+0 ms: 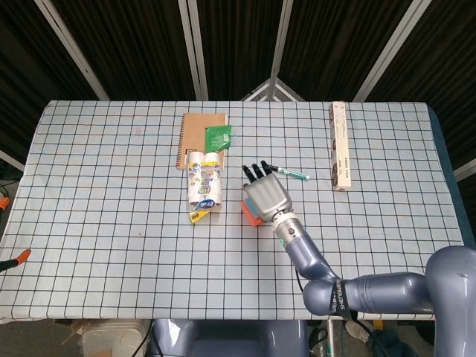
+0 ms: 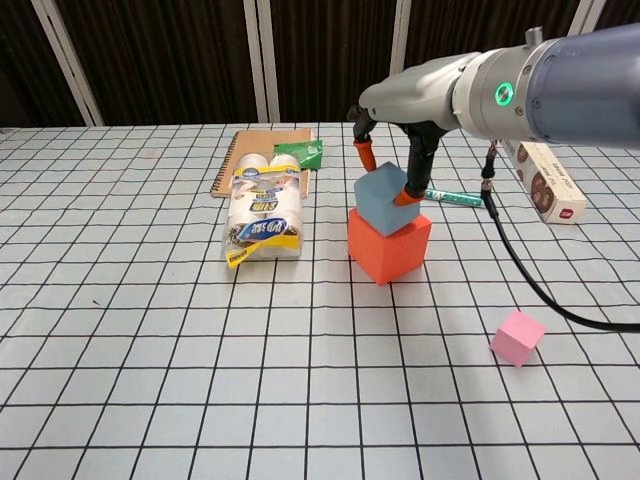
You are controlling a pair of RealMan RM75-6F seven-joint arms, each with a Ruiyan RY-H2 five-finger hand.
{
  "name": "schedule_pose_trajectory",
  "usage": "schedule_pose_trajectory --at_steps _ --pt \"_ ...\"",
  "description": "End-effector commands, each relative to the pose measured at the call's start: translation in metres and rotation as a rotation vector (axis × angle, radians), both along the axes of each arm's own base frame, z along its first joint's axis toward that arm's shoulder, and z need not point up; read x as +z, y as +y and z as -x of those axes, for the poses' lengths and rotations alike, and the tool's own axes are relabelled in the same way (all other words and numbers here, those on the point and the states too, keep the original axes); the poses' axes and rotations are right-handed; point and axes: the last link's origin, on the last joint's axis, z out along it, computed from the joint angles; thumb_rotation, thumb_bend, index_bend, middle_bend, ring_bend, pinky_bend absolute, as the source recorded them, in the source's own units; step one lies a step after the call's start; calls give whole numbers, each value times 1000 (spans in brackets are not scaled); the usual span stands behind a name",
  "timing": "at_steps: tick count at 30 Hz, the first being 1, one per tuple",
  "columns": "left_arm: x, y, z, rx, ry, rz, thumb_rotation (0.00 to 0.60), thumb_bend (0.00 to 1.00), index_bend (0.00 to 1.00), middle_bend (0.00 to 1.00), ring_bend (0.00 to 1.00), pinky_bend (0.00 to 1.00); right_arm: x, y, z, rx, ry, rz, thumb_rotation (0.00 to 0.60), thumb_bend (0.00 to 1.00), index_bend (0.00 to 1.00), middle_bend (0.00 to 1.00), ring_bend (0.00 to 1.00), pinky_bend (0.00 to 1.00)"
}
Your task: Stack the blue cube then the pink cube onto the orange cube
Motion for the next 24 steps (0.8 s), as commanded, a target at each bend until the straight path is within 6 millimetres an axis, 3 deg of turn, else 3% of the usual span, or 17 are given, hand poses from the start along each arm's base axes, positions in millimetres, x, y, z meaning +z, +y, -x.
schedule_pose_trajectory --at_steps 1,24 --pt "1 0 0 0 -1 -2 600 118 58 0 0 0 0 0 0 -1 0 0 600 321 437 0 0 0" --pt "2 -1 0 -1 -4 -4 600 117 64 0 0 0 -2 -2 -4 -3 -9 4 600 321 438 0 0 0"
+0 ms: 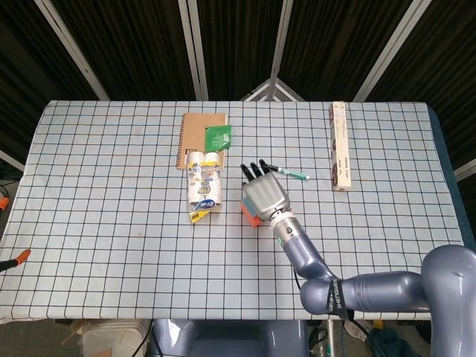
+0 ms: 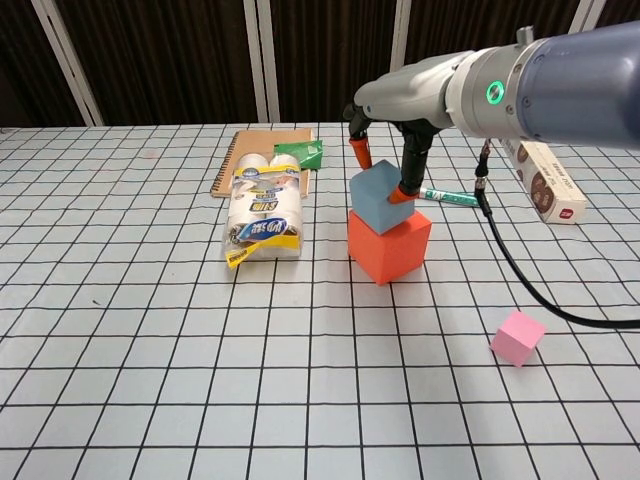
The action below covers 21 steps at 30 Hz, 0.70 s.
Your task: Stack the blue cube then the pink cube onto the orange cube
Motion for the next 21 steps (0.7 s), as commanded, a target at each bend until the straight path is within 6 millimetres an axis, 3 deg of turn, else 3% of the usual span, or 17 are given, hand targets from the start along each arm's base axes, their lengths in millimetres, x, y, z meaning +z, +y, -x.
schedule_pose_trajectory --at_steps 1,21 --pt "1 0 0 1 -1 -3 600 118 64 0 0 0 0 0 0 -1 1 0 600 321 438 0 0 0" --pt "0 1 0 4 0 1 600 118 68 0 0 0 -1 0 0 -10 6 -7 600 321 438 0 0 0"
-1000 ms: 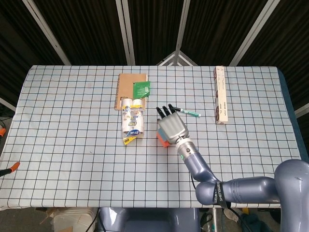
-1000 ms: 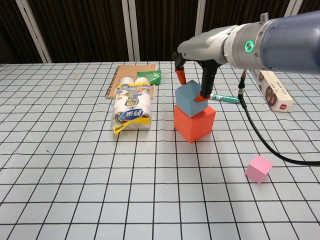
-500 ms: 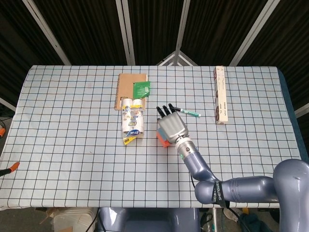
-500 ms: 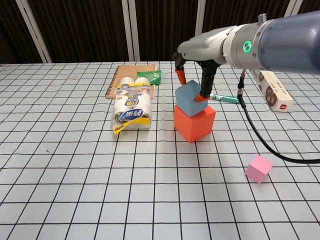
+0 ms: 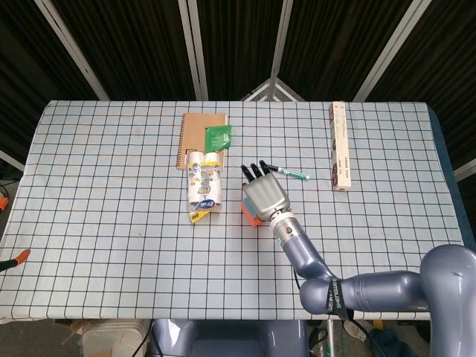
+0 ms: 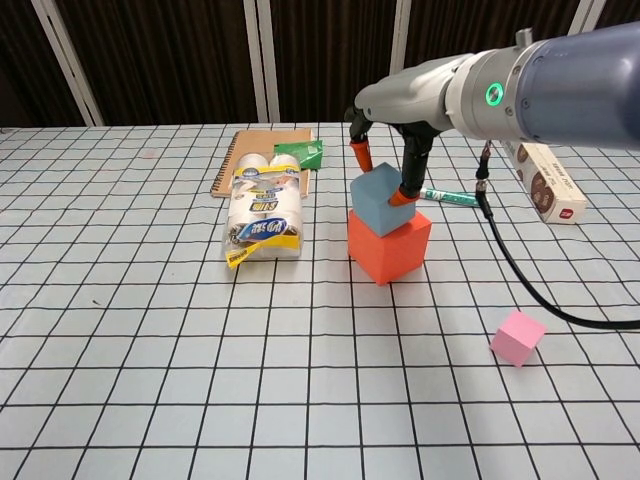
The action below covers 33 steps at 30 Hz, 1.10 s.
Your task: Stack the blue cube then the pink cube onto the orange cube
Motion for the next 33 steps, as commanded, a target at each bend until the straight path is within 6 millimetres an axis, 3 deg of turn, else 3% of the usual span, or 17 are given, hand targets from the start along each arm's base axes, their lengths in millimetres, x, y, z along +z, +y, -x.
schedule_pose_trajectory --at_steps 1,33 --pt "0 0 0 0 0 1 600 118 68 0 0 0 0 0 0 -2 0 -1 600 321 438 0 0 0" --pt "-1 0 0 5 2 1 600 118 69 0 0 0 2 0 3 -9 36 -4 600 322 330 0 0 0"
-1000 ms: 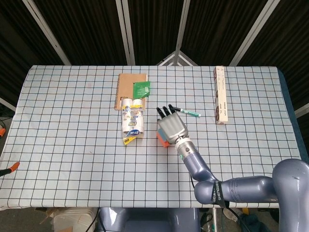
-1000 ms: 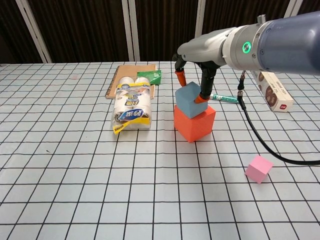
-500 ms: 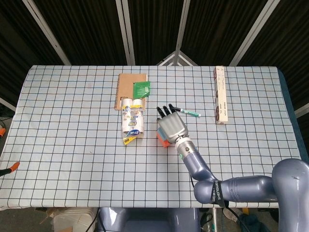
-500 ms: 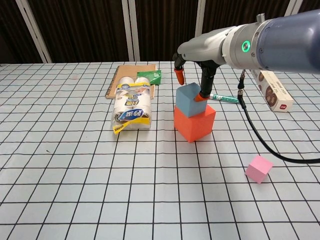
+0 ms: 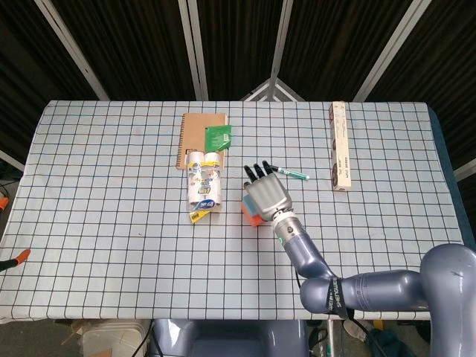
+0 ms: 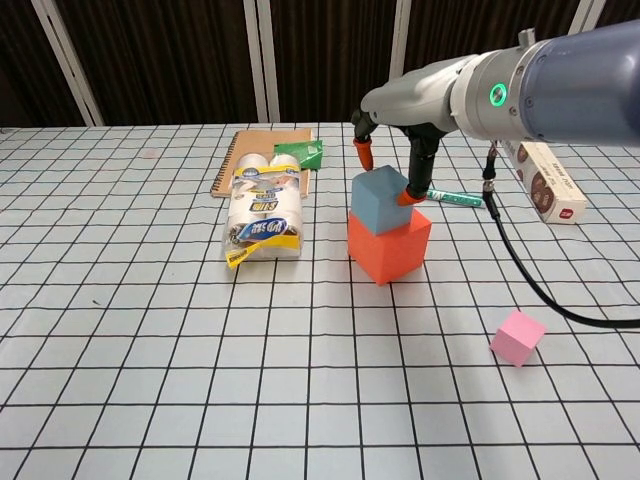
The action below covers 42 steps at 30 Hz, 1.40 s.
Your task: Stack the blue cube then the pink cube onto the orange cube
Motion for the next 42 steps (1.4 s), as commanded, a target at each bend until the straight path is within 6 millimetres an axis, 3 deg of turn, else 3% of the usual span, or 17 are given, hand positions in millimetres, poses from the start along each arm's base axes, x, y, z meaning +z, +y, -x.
schedule_pose_trajectory --at_steps 1,8,17,33,42 --pt "0 0 0 0 1 1 600 118 69 0 0 0 0 1 0 3 3 -2 600 322 314 0 0 0" --pt "-1 0 0 1 3 2 600 118 69 0 0 0 7 2 3 1 7 4 600 321 101 0 0 0" --pt "-2 -1 -1 -2 10 3 600 118 69 0 0 0 23 10 17 -9 -1 9 600 321 61 0 0 0" --pt "-4 -3 -4 -6 11 8 600 119 70 0 0 0 94 56 122 -58 6 81 600 322 65 0 0 0" --pt "-8 -1 -5 -3 15 20 600 119 75 0 0 0 96 92 159 22 -10 33 600 322 145 0 0 0"
